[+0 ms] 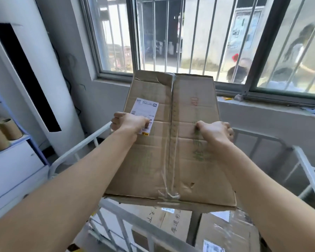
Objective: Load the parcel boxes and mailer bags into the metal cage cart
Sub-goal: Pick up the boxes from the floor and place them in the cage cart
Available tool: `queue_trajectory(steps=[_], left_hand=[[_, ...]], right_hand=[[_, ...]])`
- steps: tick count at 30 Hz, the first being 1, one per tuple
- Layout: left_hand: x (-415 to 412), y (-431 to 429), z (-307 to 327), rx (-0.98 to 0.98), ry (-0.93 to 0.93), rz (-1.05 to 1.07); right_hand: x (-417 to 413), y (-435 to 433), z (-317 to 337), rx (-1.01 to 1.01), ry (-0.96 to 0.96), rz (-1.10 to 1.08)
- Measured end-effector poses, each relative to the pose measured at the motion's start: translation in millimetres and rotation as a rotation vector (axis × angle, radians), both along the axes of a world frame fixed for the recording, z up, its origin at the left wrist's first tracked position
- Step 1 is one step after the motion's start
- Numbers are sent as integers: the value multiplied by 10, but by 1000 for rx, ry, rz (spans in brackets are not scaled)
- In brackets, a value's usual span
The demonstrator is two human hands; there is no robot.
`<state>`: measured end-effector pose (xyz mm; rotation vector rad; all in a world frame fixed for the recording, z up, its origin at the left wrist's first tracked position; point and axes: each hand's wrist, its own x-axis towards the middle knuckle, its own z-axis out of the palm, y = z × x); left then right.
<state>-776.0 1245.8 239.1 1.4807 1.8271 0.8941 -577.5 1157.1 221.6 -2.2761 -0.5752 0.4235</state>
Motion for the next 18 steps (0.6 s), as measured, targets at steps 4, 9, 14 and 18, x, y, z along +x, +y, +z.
queue_trajectory(steps=[4, 9, 14, 18], left_hand=[[-47, 365, -181, -39, -5, -23], [-106, 796, -403, -62, -12, 6], [-259, 1299, -601, -91, 8, 51], [-355, 1723, -847, -128, 16, 42]], right_hand=[[-89, 280, -150, -27, 17, -34], [-135, 778, -338, -52, 33, -13], [-289, 1326, -552, -56, 64, 10], [-419, 1700, -766, -66, 101, -28]])
